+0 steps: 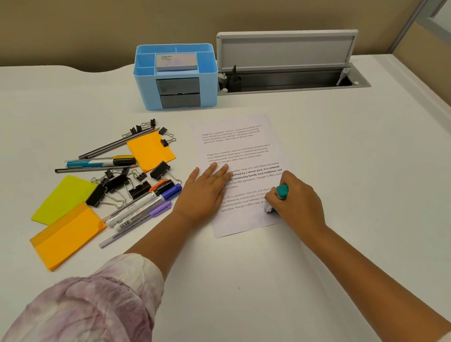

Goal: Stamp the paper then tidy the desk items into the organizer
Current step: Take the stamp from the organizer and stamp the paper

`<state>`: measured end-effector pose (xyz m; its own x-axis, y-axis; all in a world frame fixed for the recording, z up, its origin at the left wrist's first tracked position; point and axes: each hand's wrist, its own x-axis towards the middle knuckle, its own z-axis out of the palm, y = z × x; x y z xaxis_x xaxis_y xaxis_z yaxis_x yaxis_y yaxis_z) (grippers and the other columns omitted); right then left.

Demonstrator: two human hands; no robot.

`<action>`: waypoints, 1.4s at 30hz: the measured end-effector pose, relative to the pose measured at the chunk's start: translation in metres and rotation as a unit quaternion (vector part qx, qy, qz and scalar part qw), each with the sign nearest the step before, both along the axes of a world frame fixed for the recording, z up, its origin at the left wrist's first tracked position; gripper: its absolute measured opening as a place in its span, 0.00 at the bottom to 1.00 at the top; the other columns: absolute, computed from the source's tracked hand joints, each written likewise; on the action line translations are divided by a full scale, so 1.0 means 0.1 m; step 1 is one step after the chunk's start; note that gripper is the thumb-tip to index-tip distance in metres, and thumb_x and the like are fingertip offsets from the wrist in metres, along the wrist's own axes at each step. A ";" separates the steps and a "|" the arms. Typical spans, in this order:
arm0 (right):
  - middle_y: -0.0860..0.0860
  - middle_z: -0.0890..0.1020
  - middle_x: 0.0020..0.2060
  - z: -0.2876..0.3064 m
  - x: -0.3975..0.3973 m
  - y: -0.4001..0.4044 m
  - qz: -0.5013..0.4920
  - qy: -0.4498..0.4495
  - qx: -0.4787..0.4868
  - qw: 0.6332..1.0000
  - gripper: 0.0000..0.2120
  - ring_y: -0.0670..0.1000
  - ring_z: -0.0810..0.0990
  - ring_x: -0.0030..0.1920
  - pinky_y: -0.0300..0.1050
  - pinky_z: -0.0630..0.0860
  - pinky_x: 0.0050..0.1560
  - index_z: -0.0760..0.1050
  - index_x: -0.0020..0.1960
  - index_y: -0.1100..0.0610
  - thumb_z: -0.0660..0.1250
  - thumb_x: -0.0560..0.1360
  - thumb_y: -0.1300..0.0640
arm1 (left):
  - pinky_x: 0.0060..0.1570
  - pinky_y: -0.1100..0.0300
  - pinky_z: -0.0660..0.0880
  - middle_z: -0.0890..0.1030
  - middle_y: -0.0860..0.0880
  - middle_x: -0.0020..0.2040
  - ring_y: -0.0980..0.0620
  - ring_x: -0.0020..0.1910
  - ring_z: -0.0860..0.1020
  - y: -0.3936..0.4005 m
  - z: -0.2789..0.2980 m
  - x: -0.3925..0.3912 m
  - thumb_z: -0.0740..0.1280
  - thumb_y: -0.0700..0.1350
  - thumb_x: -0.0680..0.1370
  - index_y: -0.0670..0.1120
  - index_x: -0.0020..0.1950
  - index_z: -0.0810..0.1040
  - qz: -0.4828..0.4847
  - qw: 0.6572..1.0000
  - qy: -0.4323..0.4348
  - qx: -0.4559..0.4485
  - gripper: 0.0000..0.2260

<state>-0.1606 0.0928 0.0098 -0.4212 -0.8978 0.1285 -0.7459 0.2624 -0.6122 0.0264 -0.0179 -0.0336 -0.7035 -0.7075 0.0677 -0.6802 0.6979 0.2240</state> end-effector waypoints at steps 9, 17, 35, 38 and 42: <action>0.35 0.74 0.25 0.00 0.00 -0.01 0.000 0.006 -0.011 1.000 0.14 0.46 0.63 0.23 0.39 0.59 0.23 0.59 0.34 0.52 0.65 0.68 0.55 | 0.72 0.51 0.45 0.57 0.53 0.75 0.52 0.75 0.52 -0.01 -0.01 0.00 0.49 0.50 0.81 0.52 0.74 0.56 0.003 1.000 0.006 -0.005 0.20; 0.45 0.65 0.22 0.00 -0.01 -0.05 0.011 0.003 -0.011 1.000 0.13 0.49 0.62 0.25 0.41 0.60 0.25 0.60 0.35 0.53 0.65 0.68 0.55 | 0.72 0.51 0.46 0.58 0.53 0.75 0.52 0.75 0.53 -0.02 -0.01 0.01 0.50 0.50 0.81 0.52 0.74 0.57 0.004 1.000 0.008 -0.012 0.20; 0.47 0.66 0.22 -0.06 -0.02 -0.02 0.021 -0.001 -0.036 0.999 0.13 0.51 0.63 0.27 0.42 0.61 0.26 0.59 0.35 0.54 0.64 0.67 0.56 | 0.72 0.51 0.47 0.58 0.53 0.75 0.52 0.75 0.53 0.02 0.03 0.00 0.50 0.49 0.81 0.51 0.74 0.57 0.008 1.000 -0.009 0.002 0.20; 0.46 0.66 0.21 -0.06 -0.01 -0.01 0.020 -0.013 -0.037 0.999 0.13 0.51 0.63 0.26 0.42 0.61 0.25 0.59 0.35 0.54 0.64 0.67 0.56 | 0.72 0.51 0.46 0.57 0.53 0.75 0.52 0.75 0.52 0.04 0.04 -0.01 0.50 0.49 0.81 0.52 0.74 0.56 0.008 1.000 -0.014 0.006 0.20; 0.48 0.76 0.24 -0.05 -0.01 0.00 0.032 -0.039 -0.030 0.998 0.11 0.55 0.71 0.28 0.45 0.68 0.27 0.60 0.35 0.55 0.63 0.68 0.57 | 0.72 0.52 0.44 0.53 0.53 0.76 0.52 0.75 0.50 0.06 0.07 0.00 0.48 0.49 0.81 0.52 0.75 0.53 0.009 0.999 -0.035 0.015 0.21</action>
